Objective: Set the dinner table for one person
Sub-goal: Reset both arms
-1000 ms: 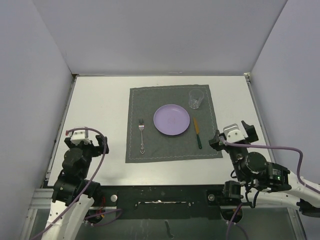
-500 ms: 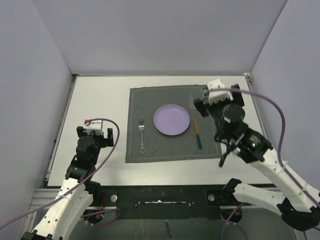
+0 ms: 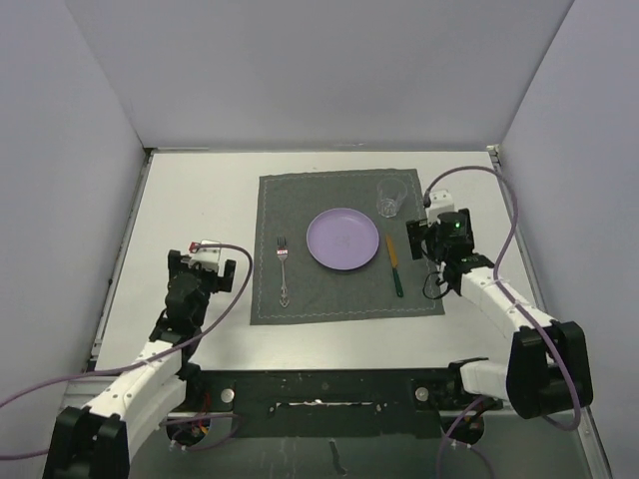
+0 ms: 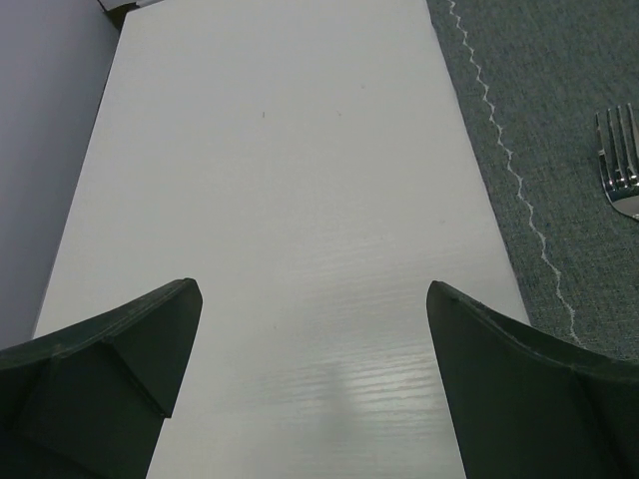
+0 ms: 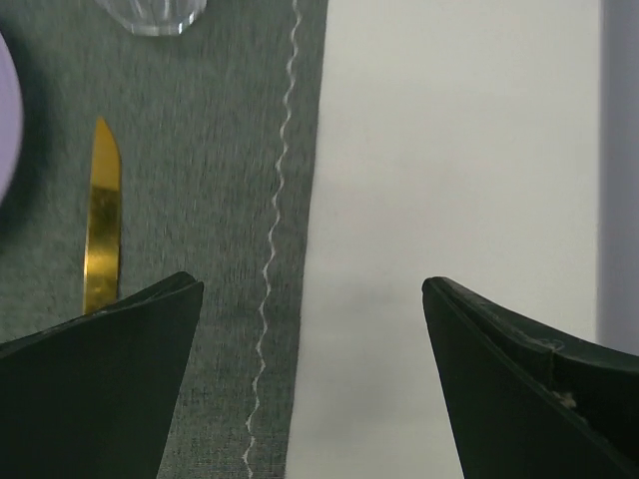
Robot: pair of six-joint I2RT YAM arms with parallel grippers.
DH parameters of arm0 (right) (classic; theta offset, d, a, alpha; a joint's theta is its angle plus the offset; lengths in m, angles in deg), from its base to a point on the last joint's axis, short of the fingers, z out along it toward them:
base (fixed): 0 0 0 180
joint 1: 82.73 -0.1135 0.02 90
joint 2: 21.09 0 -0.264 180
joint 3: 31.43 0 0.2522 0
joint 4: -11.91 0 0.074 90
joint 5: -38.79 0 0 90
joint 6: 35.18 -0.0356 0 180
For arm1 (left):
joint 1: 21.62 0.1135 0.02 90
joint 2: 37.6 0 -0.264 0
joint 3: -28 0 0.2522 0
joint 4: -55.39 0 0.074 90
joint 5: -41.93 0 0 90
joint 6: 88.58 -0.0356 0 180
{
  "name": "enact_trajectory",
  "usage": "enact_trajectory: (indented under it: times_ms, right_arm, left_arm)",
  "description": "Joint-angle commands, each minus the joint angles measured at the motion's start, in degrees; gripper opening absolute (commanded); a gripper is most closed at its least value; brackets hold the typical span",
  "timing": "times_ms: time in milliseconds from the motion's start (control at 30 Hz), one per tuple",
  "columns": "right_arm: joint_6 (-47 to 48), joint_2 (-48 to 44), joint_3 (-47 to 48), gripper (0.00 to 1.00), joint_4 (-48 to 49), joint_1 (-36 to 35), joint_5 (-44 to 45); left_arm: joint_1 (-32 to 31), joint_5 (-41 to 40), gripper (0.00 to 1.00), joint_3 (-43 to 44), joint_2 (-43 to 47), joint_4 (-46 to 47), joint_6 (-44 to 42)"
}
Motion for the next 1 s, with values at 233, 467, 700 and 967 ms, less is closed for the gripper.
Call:
enact_trajectory:
  times_ms: [233,467,700,967]
  right_arm:
    - [-0.09,8.93,-14.40,0.98,35.25,0.22,2.62]
    - [2.66,15.50,-16.99,0.98,47.50,0.31,2.94]
    - [1.99,19.75,-18.66,0.98,53.75,0.55,4.87]
    - [2.81,19.18,-24.94,0.98,64.41,1.65,-0.83]
  left_arm:
    - [0.83,-1.78,0.98,-2.54,-14.80,22.91,1.99]
    - [1.62,-0.46,0.98,-2.77,-21.21,28.27,1.43]
    - [2.04,3.62,0.98,-1.60,-26.46,31.44,0.26]
    - [2.04,5.20,0.98,-1.41,-27.35,32.52,2.32]
